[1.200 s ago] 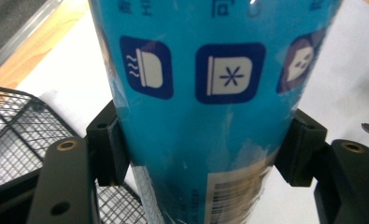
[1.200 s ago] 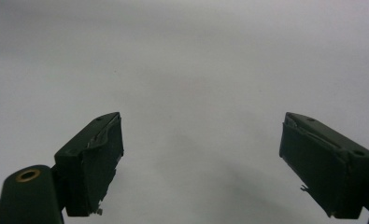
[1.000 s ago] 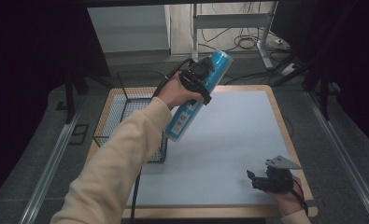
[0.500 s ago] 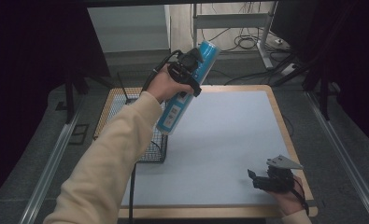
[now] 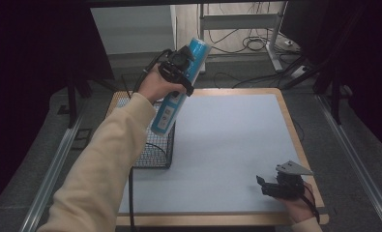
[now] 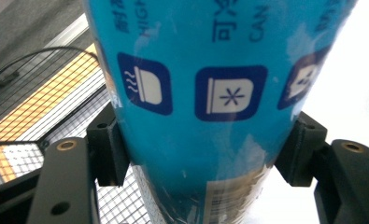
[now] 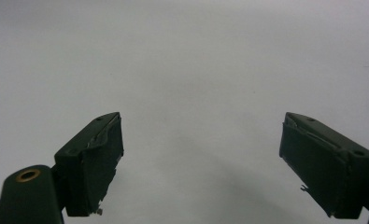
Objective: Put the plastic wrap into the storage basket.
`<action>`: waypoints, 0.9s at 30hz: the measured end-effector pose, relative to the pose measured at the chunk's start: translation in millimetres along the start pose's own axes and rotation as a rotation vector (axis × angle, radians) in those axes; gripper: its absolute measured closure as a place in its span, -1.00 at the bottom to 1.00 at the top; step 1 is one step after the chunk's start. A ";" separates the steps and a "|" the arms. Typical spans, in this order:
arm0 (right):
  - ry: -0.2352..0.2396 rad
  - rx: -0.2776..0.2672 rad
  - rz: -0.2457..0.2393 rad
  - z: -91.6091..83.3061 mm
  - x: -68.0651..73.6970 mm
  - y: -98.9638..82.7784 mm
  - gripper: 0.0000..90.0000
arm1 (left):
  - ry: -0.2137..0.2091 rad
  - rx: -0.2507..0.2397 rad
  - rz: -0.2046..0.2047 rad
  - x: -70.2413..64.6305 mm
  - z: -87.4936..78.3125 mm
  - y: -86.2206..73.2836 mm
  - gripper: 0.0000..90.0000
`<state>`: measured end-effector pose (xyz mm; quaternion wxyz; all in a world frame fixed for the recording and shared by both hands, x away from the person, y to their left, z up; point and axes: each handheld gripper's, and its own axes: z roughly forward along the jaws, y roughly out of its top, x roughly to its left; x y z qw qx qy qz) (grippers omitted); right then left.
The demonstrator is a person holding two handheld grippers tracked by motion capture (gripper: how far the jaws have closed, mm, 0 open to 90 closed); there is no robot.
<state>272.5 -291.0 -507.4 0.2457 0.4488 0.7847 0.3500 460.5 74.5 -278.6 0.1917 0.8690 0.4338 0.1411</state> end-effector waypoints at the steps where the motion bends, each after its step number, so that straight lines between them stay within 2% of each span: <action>1: 0.001 0.000 -0.002 0.2 0.0 0.0 -0.69 | 0.004 0.002 -0.005 2.1 0.2 -1.0 -0.30; 13: 0.000 0.001 -0.003 0.5 0.4 0.0 -0.69 | 0.035 0.021 -0.061 29.2 4.4 -14.5 -0.30; 17: 0.000 0.002 -0.007 1.0 1.4 0.0 -0.69 | 0.058 0.037 -0.070 35.4 11.3 -19.1 -0.30; 27: -0.002 0.000 -0.005 1.1 1.2 -0.2 -0.69 | 0.051 0.078 -0.110 49.9 35.4 -34.9 -0.30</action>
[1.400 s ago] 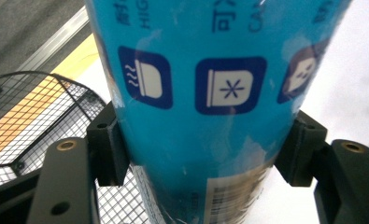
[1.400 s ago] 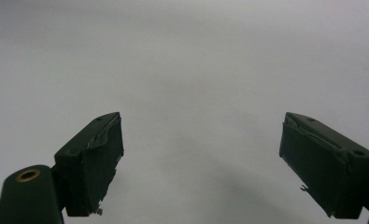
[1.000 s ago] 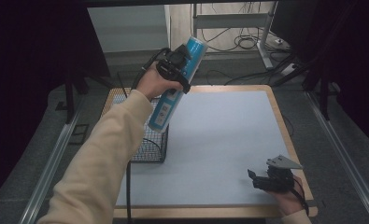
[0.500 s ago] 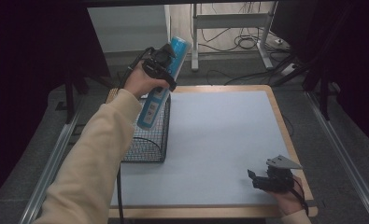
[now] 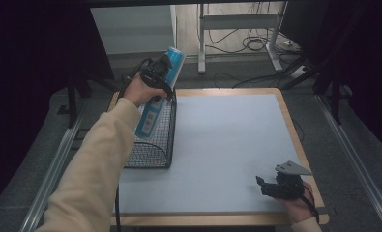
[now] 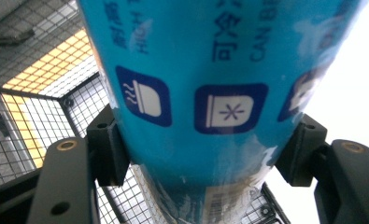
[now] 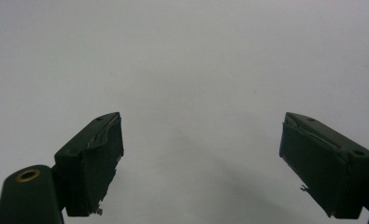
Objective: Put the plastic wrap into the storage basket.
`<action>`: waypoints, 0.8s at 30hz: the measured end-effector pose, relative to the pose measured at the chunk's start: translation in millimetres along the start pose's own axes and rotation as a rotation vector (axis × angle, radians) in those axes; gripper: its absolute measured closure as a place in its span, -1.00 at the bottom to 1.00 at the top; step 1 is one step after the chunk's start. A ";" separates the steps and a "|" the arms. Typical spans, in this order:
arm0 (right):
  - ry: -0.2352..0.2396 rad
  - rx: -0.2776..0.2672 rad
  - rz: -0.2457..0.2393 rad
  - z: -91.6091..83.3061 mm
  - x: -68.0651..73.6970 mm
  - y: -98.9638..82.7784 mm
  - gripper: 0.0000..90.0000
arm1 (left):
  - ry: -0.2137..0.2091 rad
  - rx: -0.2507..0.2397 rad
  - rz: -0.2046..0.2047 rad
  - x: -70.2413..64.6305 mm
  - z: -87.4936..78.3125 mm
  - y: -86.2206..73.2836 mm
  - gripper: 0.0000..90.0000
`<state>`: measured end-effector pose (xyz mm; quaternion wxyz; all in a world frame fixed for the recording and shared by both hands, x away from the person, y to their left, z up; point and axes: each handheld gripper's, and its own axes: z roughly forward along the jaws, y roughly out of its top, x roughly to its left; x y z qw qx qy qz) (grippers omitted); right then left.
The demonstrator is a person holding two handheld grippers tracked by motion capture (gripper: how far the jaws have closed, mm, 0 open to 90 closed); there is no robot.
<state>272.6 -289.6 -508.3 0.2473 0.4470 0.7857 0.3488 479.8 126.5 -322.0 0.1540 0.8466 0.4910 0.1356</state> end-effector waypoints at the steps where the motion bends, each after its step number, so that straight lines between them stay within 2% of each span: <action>1: 0.000 -0.001 0.000 -0.1 0.1 0.0 -0.69 | -0.002 0.000 -0.003 1.2 2.5 -1.2 -0.30; 5: -0.001 0.002 0.002 -0.1 0.1 -0.1 -0.69 | -0.005 0.014 -0.015 5.9 10.8 -5.9 -0.30; 16: 0.001 -0.001 -0.001 0.7 1.0 -0.1 -0.69 | 0.019 0.062 -0.026 16.1 35.9 -13.3 -0.30; 19: -0.001 0.000 -0.008 1.2 0.6 -0.4 -0.69 | 0.042 0.067 -0.021 15.1 47.9 -13.7 -0.30; 21: -0.002 -0.003 -0.006 0.7 0.5 -0.2 -0.69 | 0.046 0.086 -0.021 16.3 59.1 -13.4 -0.30; 24: -0.003 -0.006 -0.005 -0.2 0.5 -0.2 -0.69 | 0.037 0.088 -0.032 18.4 70.3 -13.0 -0.30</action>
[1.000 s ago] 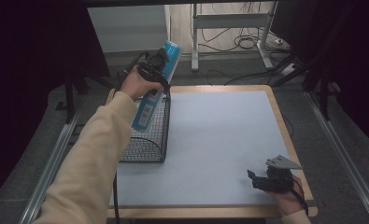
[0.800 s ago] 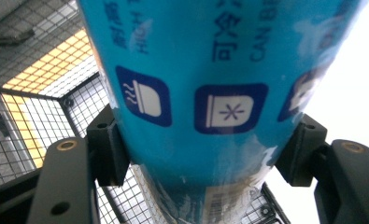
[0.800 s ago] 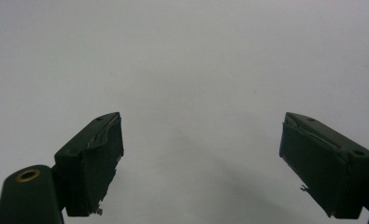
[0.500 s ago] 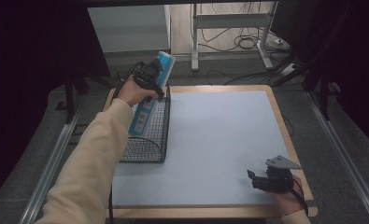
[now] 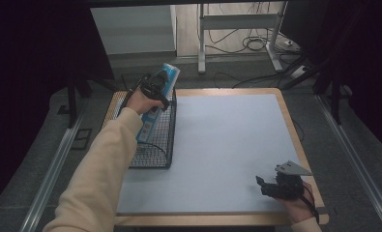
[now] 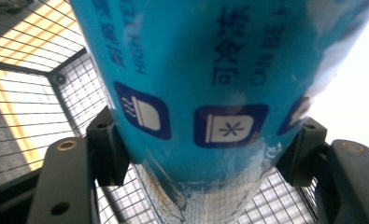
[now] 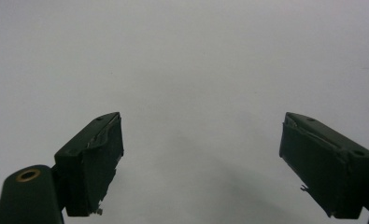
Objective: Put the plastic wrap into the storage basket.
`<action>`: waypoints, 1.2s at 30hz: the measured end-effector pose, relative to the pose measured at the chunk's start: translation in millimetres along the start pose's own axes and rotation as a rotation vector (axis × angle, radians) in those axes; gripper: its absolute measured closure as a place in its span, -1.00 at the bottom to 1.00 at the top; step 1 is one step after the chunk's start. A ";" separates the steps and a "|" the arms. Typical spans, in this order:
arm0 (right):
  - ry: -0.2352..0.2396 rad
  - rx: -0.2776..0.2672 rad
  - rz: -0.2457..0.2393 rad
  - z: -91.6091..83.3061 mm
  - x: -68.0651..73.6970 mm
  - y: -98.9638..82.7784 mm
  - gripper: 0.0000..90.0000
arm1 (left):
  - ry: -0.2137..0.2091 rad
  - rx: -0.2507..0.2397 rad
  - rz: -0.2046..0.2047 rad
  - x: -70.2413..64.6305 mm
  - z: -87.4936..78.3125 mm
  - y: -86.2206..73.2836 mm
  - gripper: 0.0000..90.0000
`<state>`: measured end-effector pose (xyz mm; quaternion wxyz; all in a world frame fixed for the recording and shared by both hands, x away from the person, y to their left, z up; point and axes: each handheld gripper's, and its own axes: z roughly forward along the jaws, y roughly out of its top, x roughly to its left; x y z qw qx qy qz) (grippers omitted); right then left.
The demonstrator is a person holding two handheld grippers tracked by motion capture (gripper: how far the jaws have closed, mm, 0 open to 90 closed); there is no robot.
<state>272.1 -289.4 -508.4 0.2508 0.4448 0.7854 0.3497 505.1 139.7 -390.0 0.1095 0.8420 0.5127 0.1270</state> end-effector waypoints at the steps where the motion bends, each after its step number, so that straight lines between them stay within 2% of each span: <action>1: 0.001 -0.001 0.001 0.4 0.0 -0.2 -0.69 | 0.002 -0.011 0.008 0.4 1.7 1.7 -0.30; 5: 0.002 0.006 -0.001 1.6 -0.2 -0.7 -0.68 | 0.008 -0.003 0.015 -2.0 8.3 7.4 -0.30; 10: -0.014 -0.010 0.002 -1.5 -0.5 -0.4 -0.67 | 0.019 -0.004 -0.003 -1.3 20.4 14.5 -0.30; 14: -0.011 0.005 -0.009 1.4 -0.1 -1.8 -0.67 | 0.024 -0.001 -0.001 -2.9 26.4 18.5 -0.30; 19: -0.009 0.003 -0.017 1.4 0.9 -1.3 -0.67 | 0.051 0.004 -0.037 -0.6 32.1 21.1 -0.30; 28: -0.005 0.006 -0.018 1.6 0.9 -1.6 -0.67 | 0.083 0.028 -0.028 -1.1 43.9 22.5 -0.30; 30: -0.004 0.008 -0.020 2.0 1.1 -1.9 -0.67 | 0.087 0.028 -0.039 0.1 45.5 22.3 -0.30; 34: -0.005 0.004 -0.018 1.3 1.2 -1.5 -0.67 | 0.099 0.029 -0.030 -1.5 45.6 20.9 -0.31; 36: -0.005 0.003 -0.018 1.0 1.4 -1.5 -0.67 | 0.095 0.009 -0.039 -1.8 42.3 20.6 -0.33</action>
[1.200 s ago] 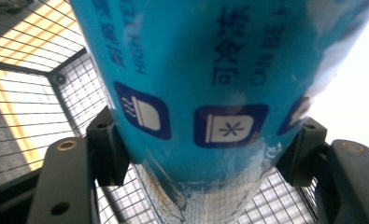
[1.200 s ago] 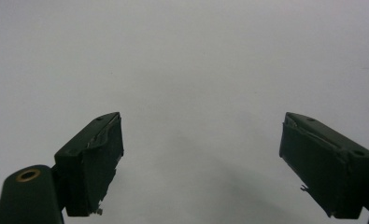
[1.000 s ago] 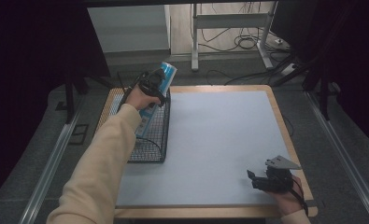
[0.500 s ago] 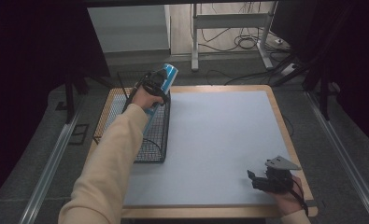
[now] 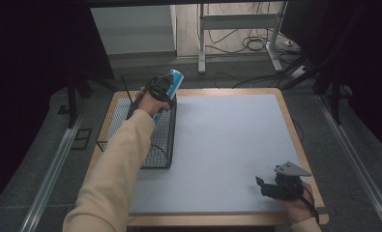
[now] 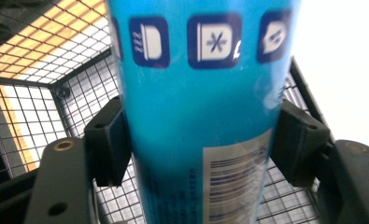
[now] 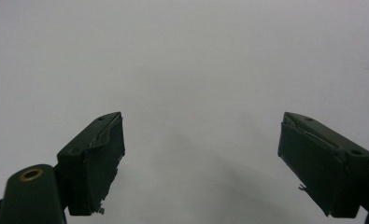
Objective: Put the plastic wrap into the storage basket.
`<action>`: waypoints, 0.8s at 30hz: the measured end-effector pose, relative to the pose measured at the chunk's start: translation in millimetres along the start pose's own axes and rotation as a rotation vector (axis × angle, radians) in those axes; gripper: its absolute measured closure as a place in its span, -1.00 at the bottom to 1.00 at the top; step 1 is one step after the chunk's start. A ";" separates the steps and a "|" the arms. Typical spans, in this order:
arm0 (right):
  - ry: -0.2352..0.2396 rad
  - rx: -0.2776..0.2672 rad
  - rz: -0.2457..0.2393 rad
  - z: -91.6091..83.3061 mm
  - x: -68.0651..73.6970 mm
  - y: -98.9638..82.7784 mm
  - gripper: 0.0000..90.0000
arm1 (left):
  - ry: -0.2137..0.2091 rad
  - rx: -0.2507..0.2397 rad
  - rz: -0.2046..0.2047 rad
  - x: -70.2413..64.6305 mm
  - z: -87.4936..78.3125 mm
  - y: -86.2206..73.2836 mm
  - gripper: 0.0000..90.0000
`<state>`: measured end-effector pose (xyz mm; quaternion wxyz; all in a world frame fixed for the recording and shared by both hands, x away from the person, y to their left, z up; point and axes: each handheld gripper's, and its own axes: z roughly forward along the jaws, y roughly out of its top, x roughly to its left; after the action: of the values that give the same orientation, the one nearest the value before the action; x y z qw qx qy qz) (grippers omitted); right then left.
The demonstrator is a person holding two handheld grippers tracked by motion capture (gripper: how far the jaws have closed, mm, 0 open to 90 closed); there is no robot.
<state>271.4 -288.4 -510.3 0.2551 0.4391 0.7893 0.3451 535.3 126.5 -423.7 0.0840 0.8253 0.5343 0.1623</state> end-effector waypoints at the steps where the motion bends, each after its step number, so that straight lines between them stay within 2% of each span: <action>1: 0.000 0.000 0.000 -0.2 0.2 0.1 -0.67 | 0.000 -0.021 -0.006 0.2 -4.7 0.0 -0.36; 4: 0.001 0.000 -0.002 -0.6 0.7 0.3 -0.68 | 0.006 -0.019 -0.007 0.1 -13.7 -1.1 -0.48; 6: 0.009 0.003 -0.002 -0.2 0.9 0.3 -0.69 | -0.006 -0.040 -0.013 -0.9 -22.1 -4.3 -0.54; 11: 0.008 0.005 0.002 -0.7 -0.6 0.0 -0.69 | -0.066 -0.095 -0.013 -4.6 -44.0 -18.6 -0.61; 14: 0.009 0.001 0.005 -1.4 0.1 0.6 -0.69 | -0.087 -0.143 0.002 -9.6 -57.4 -29.3 -0.61; 15: 0.008 -0.001 0.004 -1.3 0.5 0.7 -0.69 | -0.105 -0.160 0.003 -11.7 -61.6 -33.1 -0.61; 18: 0.011 -0.004 0.001 -1.0 1.6 1.0 -0.69 | -0.152 -0.196 0.030 -18.9 -73.1 -45.2 -0.61; 20: 0.013 -0.007 0.005 -1.3 2.2 1.4 -0.69 | -0.171 -0.201 0.050 -23.7 -78.7 -52.5 -0.61; 24: 0.012 -0.017 0.005 -2.3 2.6 2.1 -0.69 | -0.226 -0.245 0.087 -39.9 -89.5 -72.3 -0.60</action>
<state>269.5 -286.0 -507.4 0.2532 0.4366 0.7869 0.3551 426.6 117.1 -369.9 0.2364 0.8442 0.4614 0.1360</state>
